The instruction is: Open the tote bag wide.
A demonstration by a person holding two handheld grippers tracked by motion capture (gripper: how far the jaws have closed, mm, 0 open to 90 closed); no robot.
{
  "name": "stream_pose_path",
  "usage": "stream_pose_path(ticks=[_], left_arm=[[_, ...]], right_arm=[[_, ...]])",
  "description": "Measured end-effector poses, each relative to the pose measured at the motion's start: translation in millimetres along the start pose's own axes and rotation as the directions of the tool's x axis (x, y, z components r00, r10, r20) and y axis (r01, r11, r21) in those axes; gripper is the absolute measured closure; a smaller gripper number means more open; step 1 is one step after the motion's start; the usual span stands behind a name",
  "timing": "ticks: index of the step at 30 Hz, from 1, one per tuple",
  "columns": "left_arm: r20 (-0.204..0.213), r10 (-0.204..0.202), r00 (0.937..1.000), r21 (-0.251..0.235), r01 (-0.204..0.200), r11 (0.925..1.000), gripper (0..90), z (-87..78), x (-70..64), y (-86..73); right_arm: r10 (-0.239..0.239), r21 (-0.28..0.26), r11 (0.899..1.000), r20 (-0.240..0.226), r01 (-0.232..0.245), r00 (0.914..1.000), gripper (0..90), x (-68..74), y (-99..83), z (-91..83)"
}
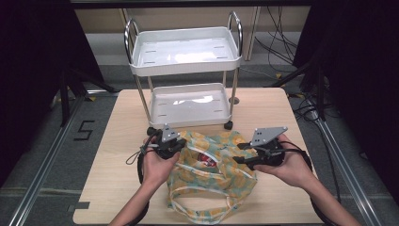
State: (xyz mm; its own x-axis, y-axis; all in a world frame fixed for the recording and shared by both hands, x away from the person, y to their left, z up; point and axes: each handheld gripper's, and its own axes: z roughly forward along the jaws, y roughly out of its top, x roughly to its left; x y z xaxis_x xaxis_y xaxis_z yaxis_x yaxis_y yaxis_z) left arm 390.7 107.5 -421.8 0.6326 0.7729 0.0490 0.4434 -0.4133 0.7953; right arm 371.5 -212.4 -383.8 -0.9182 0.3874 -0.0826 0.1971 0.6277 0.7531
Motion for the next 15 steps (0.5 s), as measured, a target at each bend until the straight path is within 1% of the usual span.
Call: stream_pose_path(ticks=[1, 2, 3, 4, 5, 6, 7, 8, 9, 10, 11, 13, 14, 15], left_arm=[[-0.006, -0.007, 1.0, 0.003, 0.007, 1.0, 89.9, 0.8, -0.2, -0.2], [-0.009, -0.001, 1.0, 0.009, 0.001, 1.0, 89.9, 1.5, 0.4, 0.0], [-0.009, 0.0, 1.0, 0.012, 0.0, 0.9999, 89.9, 2.3, 0.7, 0.0], [-0.007, -0.004, 1.0, 0.012, 0.004, 0.9999, 89.9, 3.3, 0.3, -0.1], [-0.009, -0.001, 1.0, 0.015, 0.001, 0.9999, 89.9, 4.1, 0.0, 0.1], [-0.008, -0.021, 0.9998, 0.002, 0.021, 0.9998, 89.9, 6.1, -1.5, 0.0], [-0.006, -0.006, 1.0, 0.01, 0.006, 0.9999, 89.9, 6.5, -0.7, 0.0], [-0.006, -0.002, 1.0, 0.024, 0.002, 0.9997, 89.9, 6.9, -0.3, 0.4], [-0.016, 0.007, 0.9998, 0.026, -0.006, 0.9996, 89.9, 7.3, -0.2, 0.3], [-0.012, 0.002, 0.9999, 0.023, -0.002, 0.9997, 89.9, 8.5, -0.3, 0.2], [-0.016, -0.004, 0.9999, 0.025, 0.004, 0.9997, 89.9, 9.4, -0.9, 0.0], [-0.013, 0.002, 0.9999, 0.038, -0.001, 0.9993, 89.9, 10.9, -0.6, 0.0], [-0.014, 0.006, 0.9999, 0.047, -0.006, 0.9989, 89.9, 12.1, -0.4, -0.1], [-0.009, 0.004, 1.0, 0.037, -0.004, 0.9993, 89.9, 14.4, -0.1, -1.0]], right_arm=[[-0.011, 0.001, 1.0, -0.009, 0.011, 0.9999, 45.5, 2.2, 0.9, 1.8], [-0.012, 0.015, 1.0, -0.026, 0.012, 0.9996, 42.9, 5.7, 1.8, 4.2], [-0.016, 0.028, 0.999, -0.022, 0.016, 0.9996, 39.6, 8.3, 1.3, 7.5], [-0.032, 0.031, 0.999, -0.028, 0.033, 0.9991, 35.9, 9.5, 0.5, 12.2], [-0.035, 0.041, 0.999, -0.033, 0.036, 0.9989, 33.6, 11.1, -1.2, 16.3], [-0.017, 0.043, 0.999, -0.031, 0.018, 0.9994, 31.9, 12.7, -3.2, 19.7], [-0.016, 0.049, 0.999, -0.038, 0.017, 0.9992, 30.3, 13.9, -5.3, 23.6], [-0.037, 0.06, 0.997, -0.048, 0.04, 0.9982, 29.6, 14.4, -7.1, 27.9], [-0.024, 0.083, 0.996, -0.048, 0.028, 0.9986, 29.4, 16.1, -9.6, 31.6], [-0.033, 0.087, 0.996, -0.044, 0.036, 0.9985, 29.6, 15.7, -11.0, 34.3], [-0.048, 0.1, 0.994, -0.052, 0.053, 0.9975, 31.5, 15.7, -12.5, 38.0], [-0.06, 0.126, 0.99, -0.058, 0.067, 0.9965, 39.9, 15.3, -15.2, 43.7], [-0.055, 0.145, 0.987, -0.064, 0.064, 0.9964, 49.3, 15.4, -16.4, 46.2], [-0.062, 0.161, 0.984, -0.066, 0.072, 0.9959, 56.6, 15.5, -17.7, 48.9]])
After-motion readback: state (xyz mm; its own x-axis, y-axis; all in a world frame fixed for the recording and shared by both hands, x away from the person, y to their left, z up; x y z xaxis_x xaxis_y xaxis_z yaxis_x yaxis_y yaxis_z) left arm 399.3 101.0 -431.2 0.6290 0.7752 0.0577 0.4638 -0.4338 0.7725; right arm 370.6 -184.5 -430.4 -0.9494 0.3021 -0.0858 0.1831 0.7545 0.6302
